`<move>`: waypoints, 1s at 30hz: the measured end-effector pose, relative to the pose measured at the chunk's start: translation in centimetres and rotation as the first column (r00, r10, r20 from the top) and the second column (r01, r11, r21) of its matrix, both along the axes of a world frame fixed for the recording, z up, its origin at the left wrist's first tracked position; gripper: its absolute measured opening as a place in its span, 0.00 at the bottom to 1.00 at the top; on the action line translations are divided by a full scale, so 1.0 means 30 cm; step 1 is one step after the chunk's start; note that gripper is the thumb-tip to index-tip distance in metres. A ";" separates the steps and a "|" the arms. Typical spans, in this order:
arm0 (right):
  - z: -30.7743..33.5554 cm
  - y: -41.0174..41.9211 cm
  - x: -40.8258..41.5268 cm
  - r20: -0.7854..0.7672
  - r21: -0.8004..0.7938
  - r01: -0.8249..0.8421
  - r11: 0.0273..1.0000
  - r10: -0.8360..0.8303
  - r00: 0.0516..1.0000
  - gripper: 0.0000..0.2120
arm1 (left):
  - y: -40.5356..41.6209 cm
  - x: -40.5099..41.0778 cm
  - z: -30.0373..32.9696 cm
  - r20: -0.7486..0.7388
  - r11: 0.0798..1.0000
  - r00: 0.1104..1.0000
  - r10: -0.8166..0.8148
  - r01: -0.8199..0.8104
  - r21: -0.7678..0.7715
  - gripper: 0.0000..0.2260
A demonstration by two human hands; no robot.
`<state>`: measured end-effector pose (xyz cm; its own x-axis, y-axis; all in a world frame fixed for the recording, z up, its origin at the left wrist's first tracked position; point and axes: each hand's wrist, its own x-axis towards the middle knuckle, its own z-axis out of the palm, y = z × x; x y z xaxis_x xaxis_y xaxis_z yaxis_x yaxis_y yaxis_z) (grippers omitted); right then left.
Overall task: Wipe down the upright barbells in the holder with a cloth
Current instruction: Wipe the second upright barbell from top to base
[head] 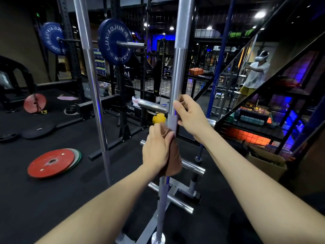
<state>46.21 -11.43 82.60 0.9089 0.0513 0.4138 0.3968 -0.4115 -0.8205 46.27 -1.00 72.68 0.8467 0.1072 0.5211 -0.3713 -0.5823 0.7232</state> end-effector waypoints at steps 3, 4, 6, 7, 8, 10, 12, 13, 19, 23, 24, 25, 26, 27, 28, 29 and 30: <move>0.012 0.002 -0.010 -0.010 -0.004 0.007 1.000 -0.007 1.000 0.12 | 0.028 -0.015 -0.059 -0.129 0.987 0.992 0.012 0.010 0.163 0.15; 0.014 0.000 -0.009 -0.013 -0.009 0.009 1.000 -0.010 1.000 0.12 | 0.033 -0.014 -0.056 -0.117 0.983 0.993 0.010 0.011 0.181 0.15; 0.013 -0.005 -0.008 -0.015 -0.008 0.012 1.000 -0.012 1.000 0.11 | 0.024 -0.002 0.001 -0.026 0.996 0.999 -0.020 0.022 0.087 0.15; 0.010 -0.005 -0.008 -0.016 0.009 0.012 1.000 -0.012 1.000 0.11 | 0.014 0.008 0.047 0.036 0.999 0.999 -0.040 0.040 -0.008 0.14; 0.008 -0.003 -0.010 -0.017 0.029 0.015 0.999 -0.015 1.000 0.11 | 0.004 0.017 0.090 0.095 0.994 0.994 -0.059 0.067 -0.086 0.12; 0.001 -0.001 -0.012 -0.024 0.060 0.016 0.998 -0.015 1.000 0.10 | -0.012 0.021 0.119 0.162 0.984 0.983 -0.085 0.109 -0.143 0.11; -0.006 -0.005 -0.011 -0.017 0.096 -0.011 0.995 0.012 1.000 0.07 | -0.012 0.013 0.062 0.137 0.985 0.985 -0.101 0.118 -0.124 0.12; -0.010 -0.008 -0.007 -0.014 0.110 -0.023 0.994 0.024 1.000 0.04 | -0.008 0.010 0.019 0.097 0.989 0.990 -0.101 0.111 -0.100 0.12; -0.013 -0.005 0.009 -0.022 0.120 -0.017 0.993 0.020 1.000 0.06 | 0.037 0.010 -0.078 -0.181 0.982 0.981 -0.073 0.102 0.159 0.16; -0.011 -0.012 0.017 -0.009 0.104 -0.037 0.994 0.038 0.999 0.03 | 0.034 0.029 0.022 0.044 0.992 0.991 -0.127 0.125 0.034 0.13; -0.016 -0.013 0.020 0.000 0.115 -0.045 0.992 0.045 0.999 0.03 | 0.025 0.035 0.064 0.120 0.988 0.982 -0.144 0.150 -0.034 0.10; -0.025 -0.014 0.021 0.001 0.126 -0.052 0.991 0.052 0.999 0.03 | 0.018 0.042 0.090 0.165 0.983 0.974 -0.154 0.168 -0.069 0.09; -0.037 -0.016 0.019 -0.013 0.127 -0.058 0.990 0.060 0.998 0.03 | 0.014 0.043 0.093 0.174 0.982 0.972 -0.159 0.174 -0.079 0.09; -0.055 -0.018 0.019 -0.040 0.125 -0.064 0.990 0.069 0.997 0.04 | 0.014 0.042 0.073 0.148 0.982 0.976 -0.162 0.174 -0.071 0.09; -0.078 -0.020 0.018 -0.080 0.128 -0.068 0.989 0.078 0.994 0.04 | 0.019 0.042 0.032 0.089 0.984 0.982 -0.164 0.169 -0.052 0.10; -0.105 -0.021 0.014 -0.124 0.139 -0.070 0.988 0.088 0.988 0.05 | 0.027 0.036 -0.024 0.006 0.987 0.987 -0.159 0.159 -0.022 0.11; -0.129 -0.023 0.011 -0.155 0.152 -0.071 0.986 0.095 0.983 0.06 | 0.038 0.026 -0.087 -0.092 0.988 0.985 -0.147 0.151 0.031 0.12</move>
<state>46.54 -12.11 78.73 0.9593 0.0796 0.2708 0.2822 -0.2542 -0.9251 47.05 0.13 70.06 0.8950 -0.0420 0.4441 -0.3911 -0.5527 0.7359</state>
